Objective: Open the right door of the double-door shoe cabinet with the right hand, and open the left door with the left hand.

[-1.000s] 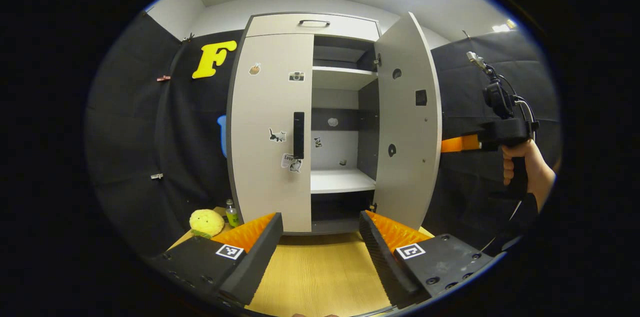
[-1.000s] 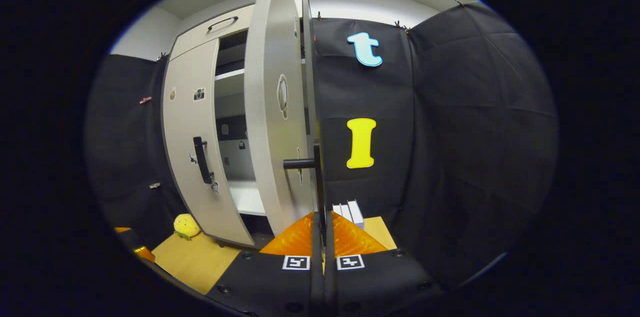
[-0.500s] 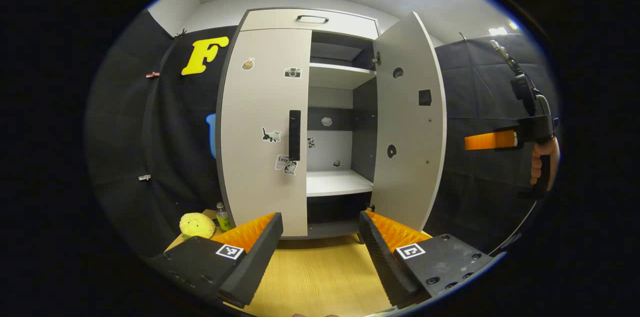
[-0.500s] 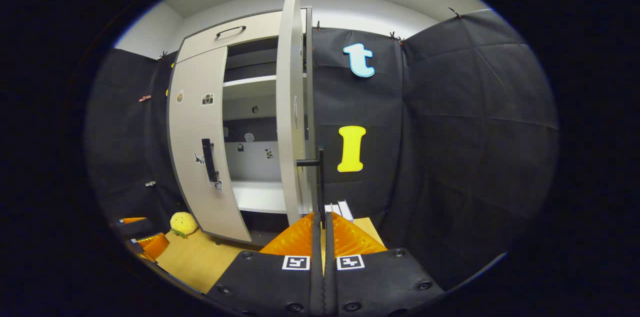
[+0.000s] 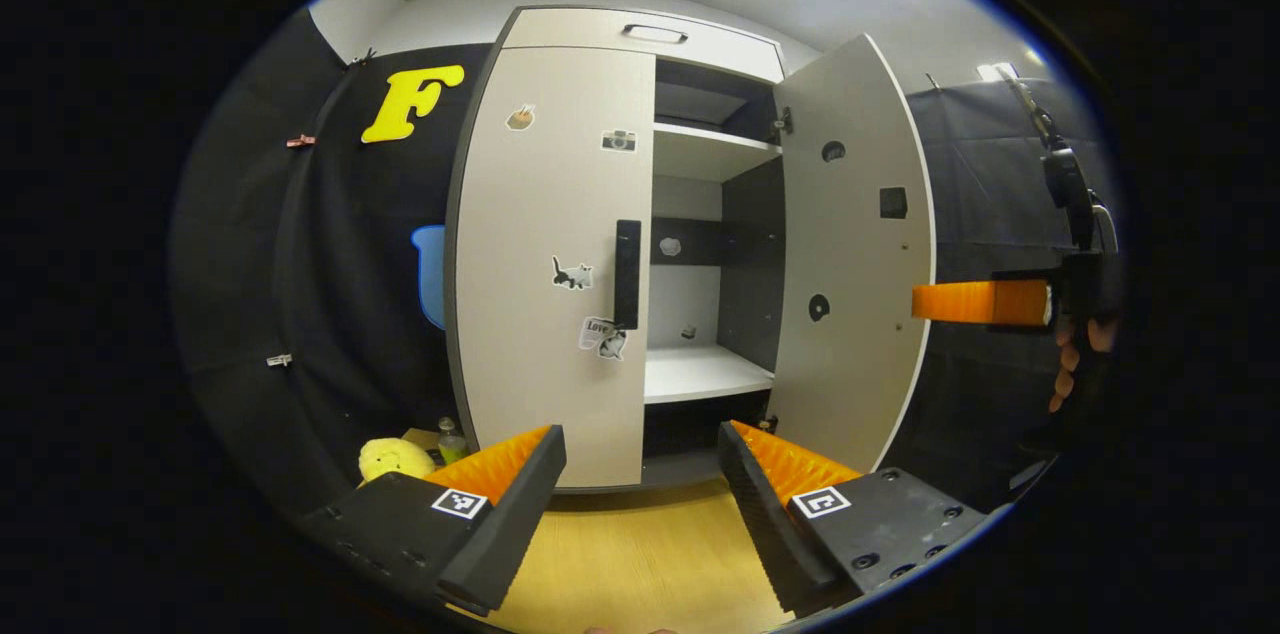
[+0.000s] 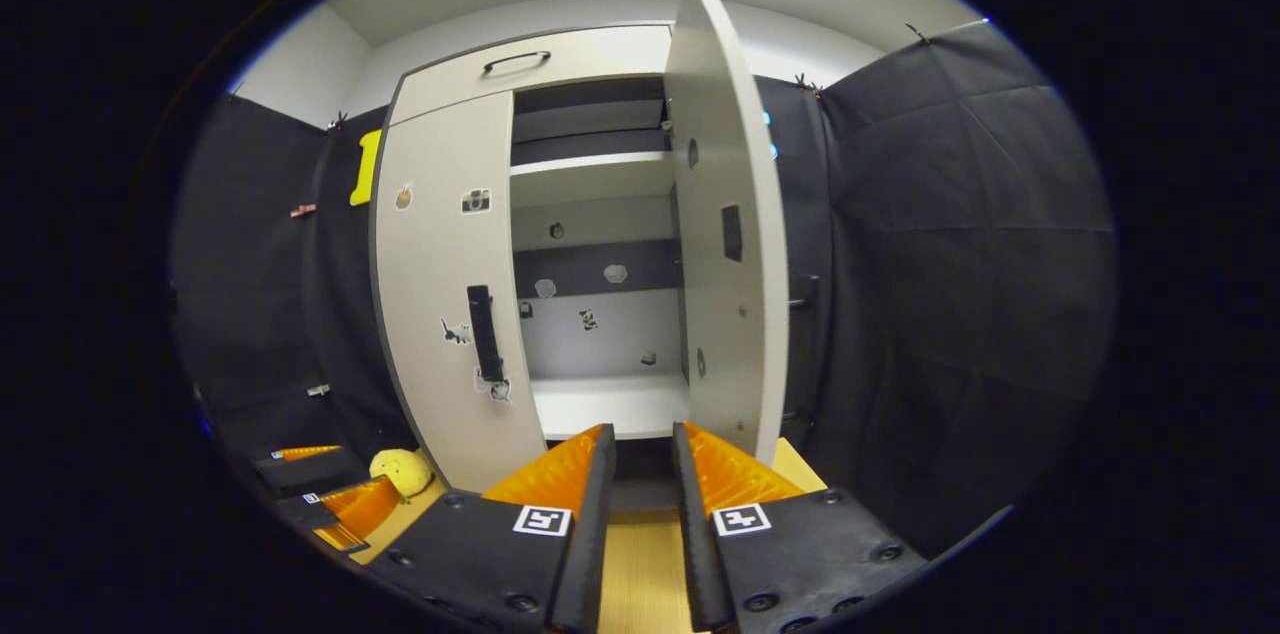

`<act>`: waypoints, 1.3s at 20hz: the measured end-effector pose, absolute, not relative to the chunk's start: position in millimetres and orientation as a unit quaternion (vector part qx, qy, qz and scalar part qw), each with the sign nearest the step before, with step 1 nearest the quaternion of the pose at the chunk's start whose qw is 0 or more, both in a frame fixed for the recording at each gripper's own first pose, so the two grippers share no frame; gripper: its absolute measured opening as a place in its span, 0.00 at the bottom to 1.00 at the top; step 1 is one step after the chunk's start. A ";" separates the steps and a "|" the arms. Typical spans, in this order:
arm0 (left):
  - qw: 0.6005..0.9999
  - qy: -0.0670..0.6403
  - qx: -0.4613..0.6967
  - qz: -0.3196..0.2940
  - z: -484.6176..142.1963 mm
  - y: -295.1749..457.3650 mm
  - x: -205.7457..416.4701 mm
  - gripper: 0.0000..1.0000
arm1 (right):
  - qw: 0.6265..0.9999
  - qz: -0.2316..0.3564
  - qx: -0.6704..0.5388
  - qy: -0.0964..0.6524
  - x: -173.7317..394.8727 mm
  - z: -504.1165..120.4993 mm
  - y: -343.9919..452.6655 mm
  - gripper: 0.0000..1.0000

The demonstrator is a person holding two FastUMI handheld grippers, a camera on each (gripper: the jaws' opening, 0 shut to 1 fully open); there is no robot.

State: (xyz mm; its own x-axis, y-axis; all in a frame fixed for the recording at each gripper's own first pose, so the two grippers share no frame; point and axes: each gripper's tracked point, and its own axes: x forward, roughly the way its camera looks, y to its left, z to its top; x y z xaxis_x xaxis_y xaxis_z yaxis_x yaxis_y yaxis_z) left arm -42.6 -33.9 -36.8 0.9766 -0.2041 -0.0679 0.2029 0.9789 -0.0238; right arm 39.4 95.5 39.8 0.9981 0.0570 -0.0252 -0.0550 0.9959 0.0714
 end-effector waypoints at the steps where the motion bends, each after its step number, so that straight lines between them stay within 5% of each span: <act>1: 0.994 0.034 -0.011 -0.099 -36.7 -23.6 -41.3 0.95 | 0.999 0.027 0.033 0.019 44.3 36.1 103.3 0.43; 5: 0.995 0.017 -0.029 -0.093 -26.0 11.0 -34.8 0.95 | 0.999 0.018 0.038 0.020 55.5 27.8 123.3 0.74; 9: 0.995 0.016 -0.021 -0.097 -16.8 21.8 -17.6 0.94 | 0.999 0.023 0.020 0.010 61.8 20.6 140.4 0.78; 12: 0.995 0.016 -0.032 -0.097 -4.2 12.0 2.4 0.94 | 1.000 0.018 -0.002 0.000 69.8 15.0 136.8 0.99; 26: 0.999 0.007 0.011 -0.038 55.0 -48.3 149.2 0.92 | 0.994 0.096 0.016 0.054 76.8 -58.4 114.4 0.98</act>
State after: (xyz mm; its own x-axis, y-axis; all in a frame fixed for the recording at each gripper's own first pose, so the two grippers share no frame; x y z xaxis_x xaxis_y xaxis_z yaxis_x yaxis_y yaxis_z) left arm 149.2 -48.3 55.0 0.9970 -0.0761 -0.0147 0.0764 0.9969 0.0205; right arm 76.8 114.4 -58.4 0.9757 0.1923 -0.1049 -0.1887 0.9811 0.0431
